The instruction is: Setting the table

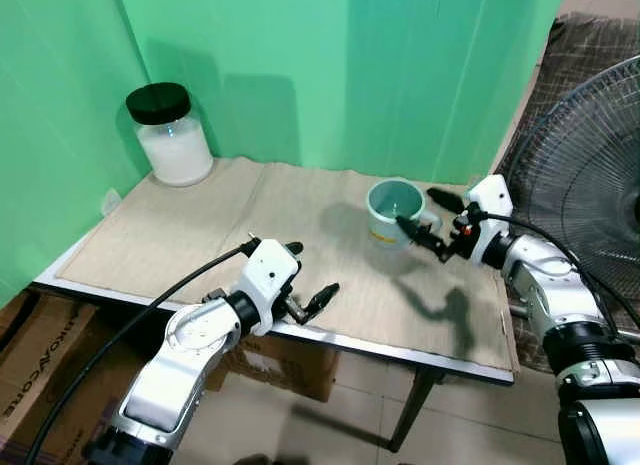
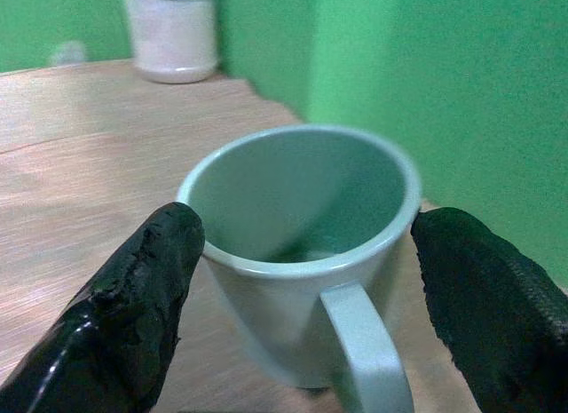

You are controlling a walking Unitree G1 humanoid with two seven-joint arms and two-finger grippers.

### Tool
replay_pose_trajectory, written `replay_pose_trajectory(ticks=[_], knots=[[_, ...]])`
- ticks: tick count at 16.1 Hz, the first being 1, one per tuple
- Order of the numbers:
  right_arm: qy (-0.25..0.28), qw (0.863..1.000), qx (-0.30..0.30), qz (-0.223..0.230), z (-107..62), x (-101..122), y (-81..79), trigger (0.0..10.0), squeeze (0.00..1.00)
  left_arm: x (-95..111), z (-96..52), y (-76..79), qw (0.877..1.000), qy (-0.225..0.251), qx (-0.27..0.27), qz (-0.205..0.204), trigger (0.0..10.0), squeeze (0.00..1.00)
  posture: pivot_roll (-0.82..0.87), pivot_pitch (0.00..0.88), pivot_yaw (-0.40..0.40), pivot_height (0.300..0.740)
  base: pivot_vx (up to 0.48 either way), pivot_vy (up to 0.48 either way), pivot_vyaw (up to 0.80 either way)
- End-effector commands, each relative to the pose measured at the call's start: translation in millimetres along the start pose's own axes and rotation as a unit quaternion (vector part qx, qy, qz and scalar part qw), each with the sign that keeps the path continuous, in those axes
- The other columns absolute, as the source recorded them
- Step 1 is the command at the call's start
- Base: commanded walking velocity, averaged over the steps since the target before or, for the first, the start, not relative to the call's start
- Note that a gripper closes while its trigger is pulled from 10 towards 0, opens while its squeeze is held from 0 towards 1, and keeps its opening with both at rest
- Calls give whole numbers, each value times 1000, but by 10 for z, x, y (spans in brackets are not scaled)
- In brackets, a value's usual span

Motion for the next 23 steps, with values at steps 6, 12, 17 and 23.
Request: replay_pose_trajectory(ticks=[6,12,17,23], knots=[[27,994,78,77,87,64,-252,10000,0,8,-69,-66,1000,-3,13,4,10000,1000,-29,0,32,740,0,0,0],[1,997,67,42,31,21,-230,3843,0,57,-13,-109,1000,-1,4,12,10000,1000,-55,0,58,740,0,0,0],[-13,997,69,39,20,-33,-251,0,0,86,31,-130,1000,1,1,16,10000,1000,-55,0,58,740,0,0,0],[-39,997,45,51,75,-134,-270,0,0,100,9,-173,1000,5,12,19,10000,1000,-32,0,40,740,0,0,0]])
Point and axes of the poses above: a point about 5 cm out from each wrist's last joint towards the gripper, its own z axis pointing out of the wrist towards the gripper, its own x axis along the axis of the wrist's last joint, y = z × x, the point moved 4 cm from there along z, pointing out of the wrist towards the gripper, and after that the axes turned 11 degrees about -z, right-handed, at the moved point
